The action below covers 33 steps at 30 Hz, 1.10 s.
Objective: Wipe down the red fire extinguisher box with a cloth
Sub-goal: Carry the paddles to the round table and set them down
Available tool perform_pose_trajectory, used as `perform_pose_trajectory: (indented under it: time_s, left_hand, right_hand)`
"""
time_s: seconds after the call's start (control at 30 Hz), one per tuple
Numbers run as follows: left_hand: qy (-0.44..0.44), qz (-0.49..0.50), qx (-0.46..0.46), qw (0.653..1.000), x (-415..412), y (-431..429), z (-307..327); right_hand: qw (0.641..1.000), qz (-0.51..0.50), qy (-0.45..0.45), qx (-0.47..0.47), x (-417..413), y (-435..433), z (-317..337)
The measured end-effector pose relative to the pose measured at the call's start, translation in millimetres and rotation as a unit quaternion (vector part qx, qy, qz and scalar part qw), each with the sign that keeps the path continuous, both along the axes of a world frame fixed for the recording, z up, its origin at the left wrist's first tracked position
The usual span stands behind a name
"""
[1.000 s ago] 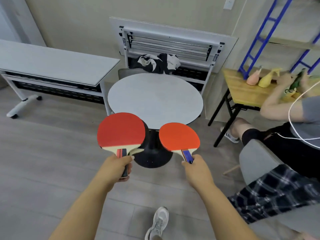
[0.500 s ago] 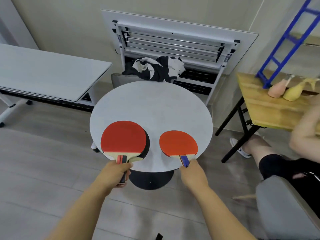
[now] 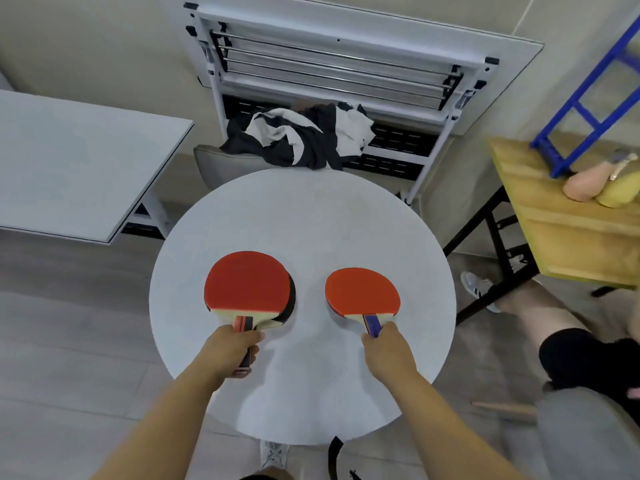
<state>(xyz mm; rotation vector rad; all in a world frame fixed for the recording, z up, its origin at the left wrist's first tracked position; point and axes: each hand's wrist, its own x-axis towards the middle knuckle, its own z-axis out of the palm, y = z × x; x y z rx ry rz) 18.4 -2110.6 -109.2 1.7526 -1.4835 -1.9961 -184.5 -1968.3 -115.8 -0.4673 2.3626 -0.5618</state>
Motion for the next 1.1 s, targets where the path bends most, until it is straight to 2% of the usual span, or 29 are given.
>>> perform_pose_trajectory:
  time_s: [0.37,0.5,0.63,0.8,1.1]
  left_hand:
    - [-0.055,-0.031,-0.014,0.998,-19,-111,-23]
    - [-0.112,-0.042,-0.039,0.992,-17,-123,-41]
    - [-0.242,-0.097,-0.118,0.958,-15,-121,-52]
    - [-0.337,-0.148,-0.208,0.906,-21,-113,-59]
    - [-0.294,-0.129,-0.211,0.923,-29,-100,-66]
  right_hand:
    - [0.999,-0.044,-0.012,-0.026,2,-98,-16]
    - [0.998,-0.048,-0.031,-0.027,7,-112,-27]
    - [0.999,-0.026,-0.041,0.011,7,-117,-34]
    - [0.998,-0.015,-0.054,0.039,5,-116,-40]
    - [0.997,0.001,-0.063,0.034,0,-115,-41]
